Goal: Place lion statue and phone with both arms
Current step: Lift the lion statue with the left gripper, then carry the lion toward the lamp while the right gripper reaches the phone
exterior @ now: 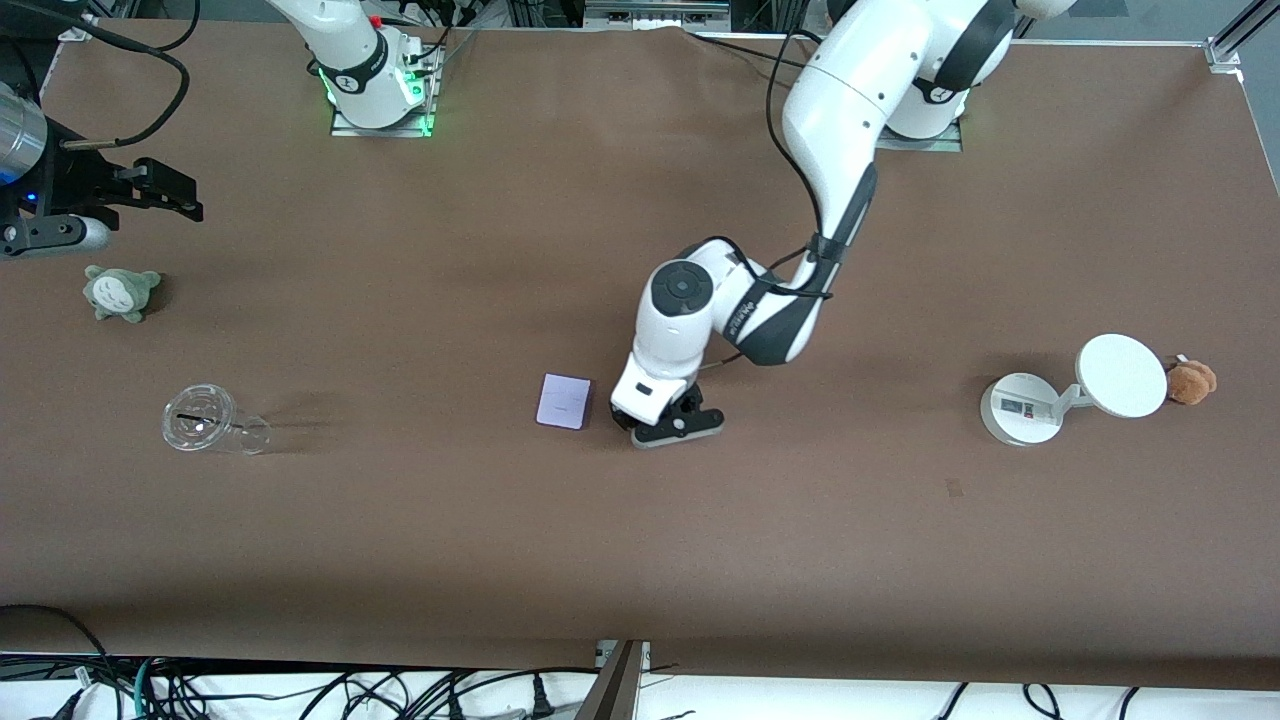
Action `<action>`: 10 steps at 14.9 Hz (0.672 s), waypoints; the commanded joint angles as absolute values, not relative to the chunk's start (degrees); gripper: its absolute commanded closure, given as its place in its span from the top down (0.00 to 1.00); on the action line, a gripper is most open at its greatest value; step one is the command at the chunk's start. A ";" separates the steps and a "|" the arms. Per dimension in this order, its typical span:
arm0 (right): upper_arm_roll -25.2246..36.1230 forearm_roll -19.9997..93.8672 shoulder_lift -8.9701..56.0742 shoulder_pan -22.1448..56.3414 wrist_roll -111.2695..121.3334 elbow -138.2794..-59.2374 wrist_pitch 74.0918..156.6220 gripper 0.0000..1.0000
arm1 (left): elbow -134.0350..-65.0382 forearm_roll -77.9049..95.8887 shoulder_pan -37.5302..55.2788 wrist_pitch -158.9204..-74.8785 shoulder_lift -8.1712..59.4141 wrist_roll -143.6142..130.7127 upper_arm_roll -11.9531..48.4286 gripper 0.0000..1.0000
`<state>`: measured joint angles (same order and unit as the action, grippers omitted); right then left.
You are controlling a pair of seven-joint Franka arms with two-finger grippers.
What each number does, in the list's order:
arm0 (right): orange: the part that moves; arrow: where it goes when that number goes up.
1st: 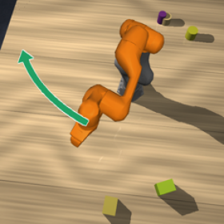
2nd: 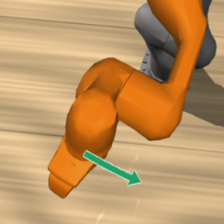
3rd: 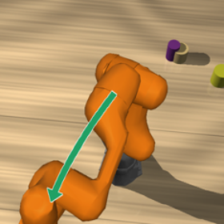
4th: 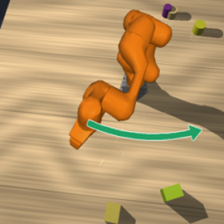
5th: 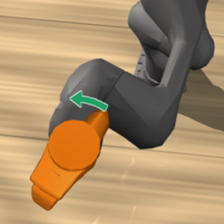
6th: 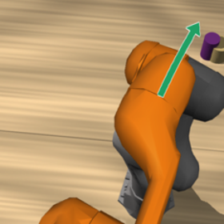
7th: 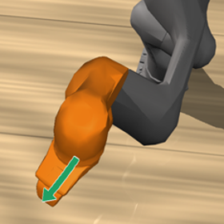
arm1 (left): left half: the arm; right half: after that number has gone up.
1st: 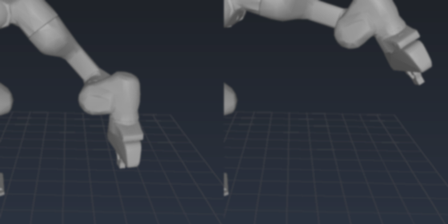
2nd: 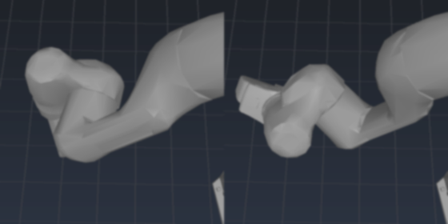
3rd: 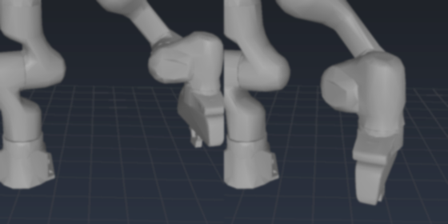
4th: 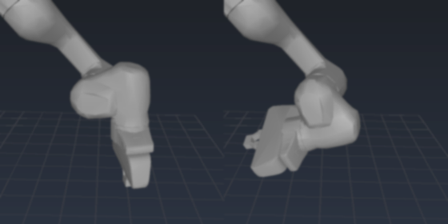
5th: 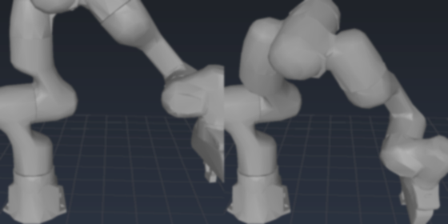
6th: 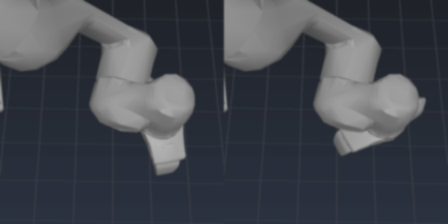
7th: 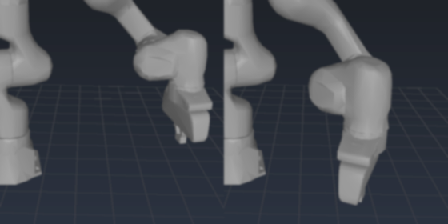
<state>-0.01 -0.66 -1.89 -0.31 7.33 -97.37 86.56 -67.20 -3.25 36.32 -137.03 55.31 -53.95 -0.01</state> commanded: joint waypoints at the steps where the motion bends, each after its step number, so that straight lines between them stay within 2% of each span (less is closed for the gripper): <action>1: 0.35 -0.97 -1.58 0.09 7.30 -96.50 85.61 1.00 | -69.59 -2.64 29.21 -134.74 50.82 -46.34 4.90 0.00; 6: 0.09 1.67 -1.23 0.52 6.07 -96.94 86.48 1.00 | -82.32 -2.72 20.76 -128.33 38.35 -33.52 6.68 0.00; 10: -0.09 2.99 1.75 4.47 -0.33 -96.94 89.64 1.00 | -95.25 -3.25 16.09 -128.58 28.32 -27.77 6.59 0.00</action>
